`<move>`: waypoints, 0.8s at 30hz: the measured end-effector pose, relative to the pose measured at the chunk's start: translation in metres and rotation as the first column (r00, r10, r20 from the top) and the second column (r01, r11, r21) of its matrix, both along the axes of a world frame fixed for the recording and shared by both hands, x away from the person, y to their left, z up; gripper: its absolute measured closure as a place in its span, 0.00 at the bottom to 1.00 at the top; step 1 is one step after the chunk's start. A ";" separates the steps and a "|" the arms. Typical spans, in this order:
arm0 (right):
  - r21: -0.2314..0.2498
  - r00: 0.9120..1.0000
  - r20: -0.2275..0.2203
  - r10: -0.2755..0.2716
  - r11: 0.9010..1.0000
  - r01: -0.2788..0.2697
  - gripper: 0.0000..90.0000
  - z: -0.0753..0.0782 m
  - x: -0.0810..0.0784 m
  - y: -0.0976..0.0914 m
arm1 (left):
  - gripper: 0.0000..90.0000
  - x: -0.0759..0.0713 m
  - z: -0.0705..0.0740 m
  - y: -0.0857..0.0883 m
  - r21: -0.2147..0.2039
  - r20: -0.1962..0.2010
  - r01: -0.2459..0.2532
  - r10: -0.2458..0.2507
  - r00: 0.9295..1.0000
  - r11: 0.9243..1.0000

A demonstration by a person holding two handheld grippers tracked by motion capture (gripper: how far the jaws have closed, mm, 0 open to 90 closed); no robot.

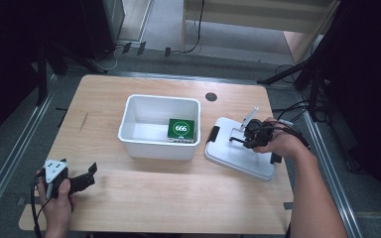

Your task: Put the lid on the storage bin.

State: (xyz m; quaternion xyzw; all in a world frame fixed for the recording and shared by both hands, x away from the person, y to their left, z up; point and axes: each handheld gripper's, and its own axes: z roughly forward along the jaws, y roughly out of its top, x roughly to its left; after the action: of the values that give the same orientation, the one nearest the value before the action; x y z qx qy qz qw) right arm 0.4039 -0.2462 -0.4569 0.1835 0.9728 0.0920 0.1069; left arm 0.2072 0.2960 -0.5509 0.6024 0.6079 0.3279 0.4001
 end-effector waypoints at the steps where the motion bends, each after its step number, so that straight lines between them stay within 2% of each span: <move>1: 0.000 1.000 0.003 0.002 1.000 -0.002 0.86 0.000 0.000 0.000 | 0.00 0.000 0.000 0.000 0.000 0.000 0.000 0.000 1.000 1.000; 7: -0.021 1.000 0.025 0.005 1.000 -0.004 0.90 0.004 0.003 0.001 | 0.00 0.000 0.000 0.000 -0.001 0.000 0.000 0.000 1.000 1.000; 13: -0.044 0.999 0.042 0.014 0.999 -0.012 0.89 0.004 0.005 0.006 | 0.00 0.000 0.000 0.000 0.000 0.000 -0.001 0.001 1.000 1.000; 16: -0.054 0.999 0.032 0.026 0.998 -0.024 0.89 0.003 0.006 0.009 | 0.00 0.000 0.000 0.000 -0.001 0.000 -0.001 0.001 1.000 1.000; 19: -0.081 0.999 0.024 0.039 0.996 -0.037 0.89 0.001 0.006 0.015 | 0.00 0.000 0.000 0.000 0.000 0.000 -0.001 0.001 1.000 1.000; 21: -0.111 0.998 0.022 0.062 0.992 -0.059 0.93 -0.001 0.008 0.019 | 0.00 0.000 0.000 0.000 -0.001 0.000 -0.001 0.001 1.000 1.000; 24: -0.111 0.998 0.015 0.061 0.992 -0.059 0.94 0.000 0.008 0.021 | 0.00 0.000 0.000 0.000 -0.002 0.000 -0.001 0.001 1.000 1.000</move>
State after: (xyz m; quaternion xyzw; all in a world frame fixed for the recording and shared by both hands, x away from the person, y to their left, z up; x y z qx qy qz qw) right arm 0.4120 -0.2256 -0.4572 0.1472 0.9805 0.0431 0.1230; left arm 0.2072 0.2961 -0.5510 0.6018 0.6083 0.3275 0.4007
